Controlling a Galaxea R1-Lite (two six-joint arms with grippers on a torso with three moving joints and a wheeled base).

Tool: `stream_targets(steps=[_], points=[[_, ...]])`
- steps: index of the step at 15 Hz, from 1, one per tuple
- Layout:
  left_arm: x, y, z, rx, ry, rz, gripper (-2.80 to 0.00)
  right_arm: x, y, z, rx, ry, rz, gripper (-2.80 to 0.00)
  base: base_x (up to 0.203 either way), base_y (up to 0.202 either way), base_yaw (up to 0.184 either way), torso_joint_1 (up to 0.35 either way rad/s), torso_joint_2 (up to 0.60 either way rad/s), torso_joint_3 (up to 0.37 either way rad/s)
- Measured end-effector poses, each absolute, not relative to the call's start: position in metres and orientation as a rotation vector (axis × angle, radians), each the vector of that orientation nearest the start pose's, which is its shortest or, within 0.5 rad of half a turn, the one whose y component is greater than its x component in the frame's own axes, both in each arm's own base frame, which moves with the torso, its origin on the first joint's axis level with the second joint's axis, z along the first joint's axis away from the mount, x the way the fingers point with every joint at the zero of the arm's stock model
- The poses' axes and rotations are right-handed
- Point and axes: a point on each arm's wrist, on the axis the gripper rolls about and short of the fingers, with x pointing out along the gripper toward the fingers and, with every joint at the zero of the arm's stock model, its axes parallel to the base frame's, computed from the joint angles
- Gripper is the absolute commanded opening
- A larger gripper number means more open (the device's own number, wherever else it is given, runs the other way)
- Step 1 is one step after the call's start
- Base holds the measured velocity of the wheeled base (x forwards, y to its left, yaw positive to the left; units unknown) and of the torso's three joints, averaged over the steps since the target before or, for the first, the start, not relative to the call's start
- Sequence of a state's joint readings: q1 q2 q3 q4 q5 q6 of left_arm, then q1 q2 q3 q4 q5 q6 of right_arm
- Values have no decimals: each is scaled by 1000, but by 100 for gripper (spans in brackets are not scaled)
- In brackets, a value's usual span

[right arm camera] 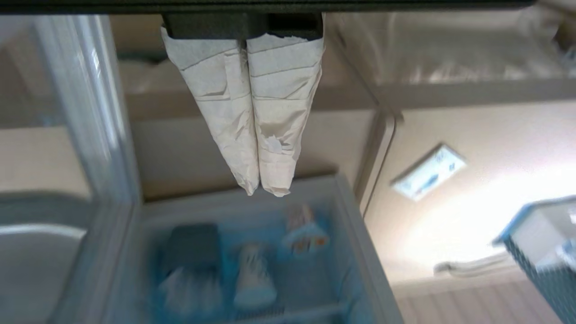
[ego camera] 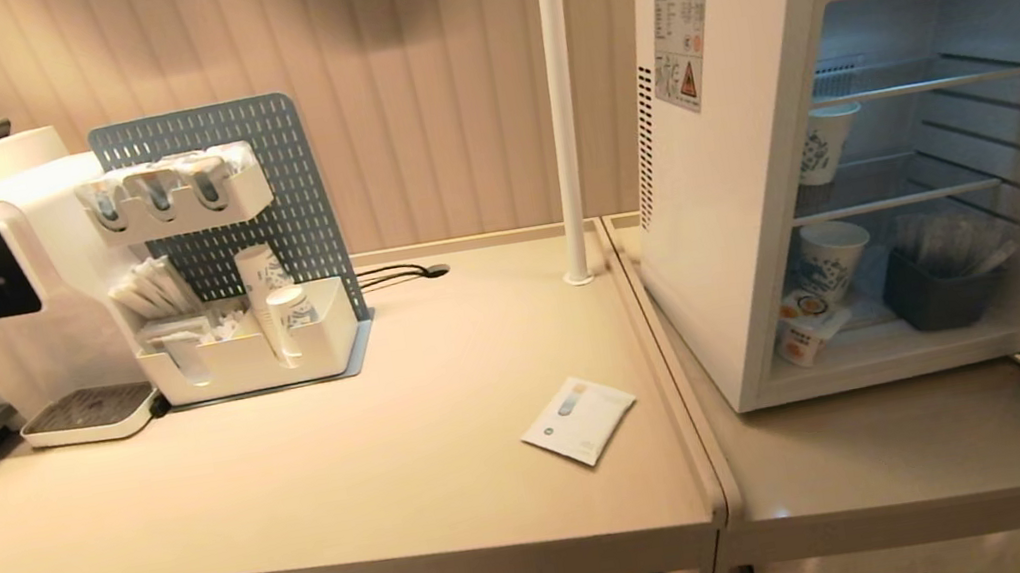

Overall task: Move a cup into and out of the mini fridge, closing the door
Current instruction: Take the yoghurt out of the freezer

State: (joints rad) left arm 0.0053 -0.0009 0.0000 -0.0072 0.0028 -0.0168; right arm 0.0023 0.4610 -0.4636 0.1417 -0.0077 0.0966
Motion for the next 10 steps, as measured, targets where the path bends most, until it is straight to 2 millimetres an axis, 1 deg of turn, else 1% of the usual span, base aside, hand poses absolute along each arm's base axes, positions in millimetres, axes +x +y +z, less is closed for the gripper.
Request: stream_targets(steps=[2,4,6,7,10], points=[[-23,0,76,-18,-8,8,-280,38,1,195,93,289,9,-280,0,0,0,0,0,0],[-23,0,76,-19,-8,10,-280,70,1,188,88,431,20,-280,0,0,0,0,0,0],[-23,0,76,-21,-7,10,-280,103,1,175,88,533,24,-280,0,0,0,0,0,0],[-23,0,76,-21,-7,10,-280,118,1,167,88,561,24,0,0,0,0,0,0,0],[-23,0,76,-22,-7,9,-280,161,2,138,91,614,24,0,0,0,0,0,0,0]])
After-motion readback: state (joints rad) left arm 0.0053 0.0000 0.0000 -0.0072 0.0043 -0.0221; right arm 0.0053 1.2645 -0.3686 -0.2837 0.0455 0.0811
